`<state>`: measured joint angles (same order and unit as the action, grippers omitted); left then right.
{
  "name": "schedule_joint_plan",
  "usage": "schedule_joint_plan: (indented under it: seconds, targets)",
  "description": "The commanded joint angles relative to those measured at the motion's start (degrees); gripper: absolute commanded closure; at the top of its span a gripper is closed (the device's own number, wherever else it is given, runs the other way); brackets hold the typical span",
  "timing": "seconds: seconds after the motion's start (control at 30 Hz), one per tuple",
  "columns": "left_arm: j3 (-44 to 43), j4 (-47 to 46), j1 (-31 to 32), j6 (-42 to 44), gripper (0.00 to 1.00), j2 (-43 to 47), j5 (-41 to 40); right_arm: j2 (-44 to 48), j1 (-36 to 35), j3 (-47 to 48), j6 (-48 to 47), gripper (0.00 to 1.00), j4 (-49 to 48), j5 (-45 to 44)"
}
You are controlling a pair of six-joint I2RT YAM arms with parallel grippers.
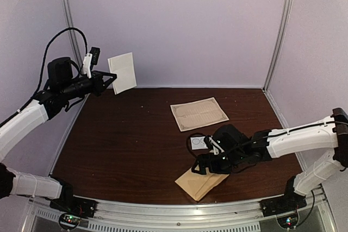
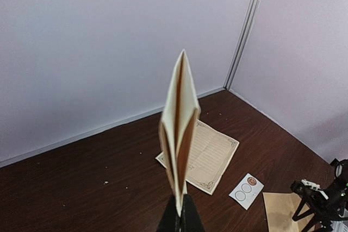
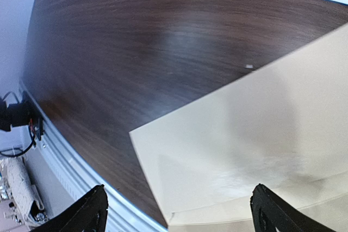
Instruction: Place the letter into the envelope and seal it
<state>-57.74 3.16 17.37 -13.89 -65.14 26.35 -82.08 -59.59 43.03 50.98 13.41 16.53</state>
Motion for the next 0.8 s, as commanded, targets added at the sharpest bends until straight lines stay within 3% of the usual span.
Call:
schedule_joint_plan:
  seconds: [0.0,0.27,0.77]
  targets:
    - [0.5,-2.2,0.0,0.4,1.00,1.1,0.0,3.6,4.0,-5.3,5.8,0.07,5.8,-7.0]
    - [0.5,-2.3,0.0,0.3,1.00,1.0,0.2,6.9,9.6,-9.6,6.8,0.07,5.4,-7.9]
    - [0.6,-2.3,0.0,0.4,1.00,1.0,0.0,-0.8,10.6,-8.1,1.5,0.10,-0.7,-6.5]
